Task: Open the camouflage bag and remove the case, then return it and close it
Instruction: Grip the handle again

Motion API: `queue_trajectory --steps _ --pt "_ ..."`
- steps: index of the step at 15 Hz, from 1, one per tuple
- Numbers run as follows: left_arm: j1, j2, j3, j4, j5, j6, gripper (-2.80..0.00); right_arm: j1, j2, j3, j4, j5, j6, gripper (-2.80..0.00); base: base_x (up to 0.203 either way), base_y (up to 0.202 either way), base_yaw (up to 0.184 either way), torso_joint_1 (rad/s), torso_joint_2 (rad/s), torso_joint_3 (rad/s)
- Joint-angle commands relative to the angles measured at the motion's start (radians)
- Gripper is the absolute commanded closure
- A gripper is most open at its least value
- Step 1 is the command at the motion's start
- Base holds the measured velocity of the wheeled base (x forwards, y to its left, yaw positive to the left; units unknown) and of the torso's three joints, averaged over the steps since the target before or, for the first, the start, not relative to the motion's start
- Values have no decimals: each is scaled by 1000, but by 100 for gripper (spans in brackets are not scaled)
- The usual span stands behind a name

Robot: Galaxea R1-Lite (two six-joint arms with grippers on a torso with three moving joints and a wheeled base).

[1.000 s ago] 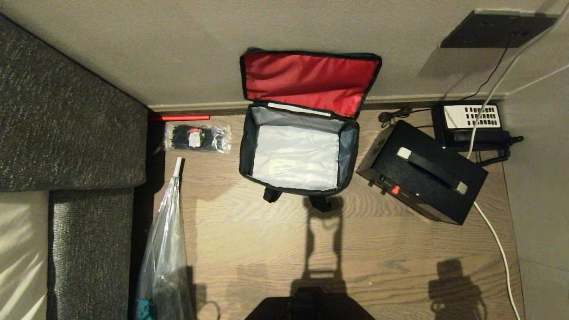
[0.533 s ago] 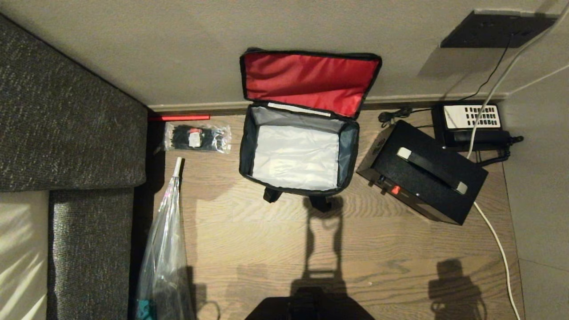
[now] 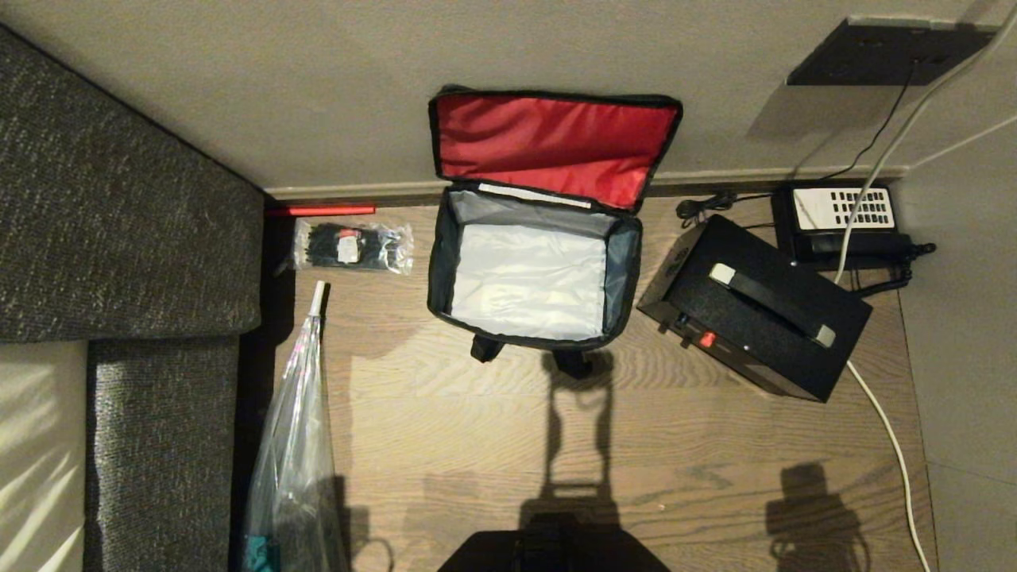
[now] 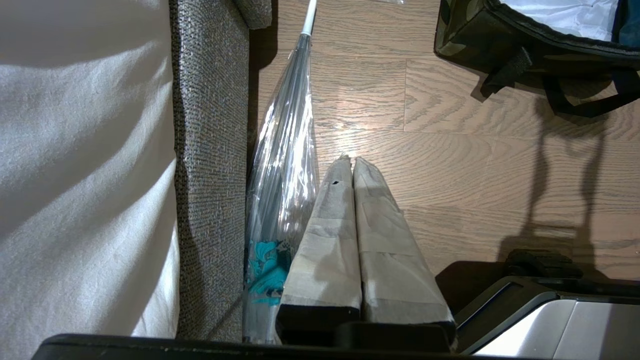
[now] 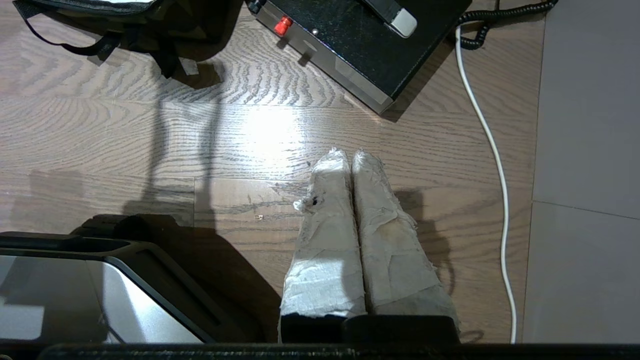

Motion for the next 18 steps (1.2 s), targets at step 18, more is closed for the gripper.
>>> queue_trajectory --steps 18 --pt "0 -2 3 0 0 0 0 0 0 0 0 1 -1 0 0 0 0 0 0 0"
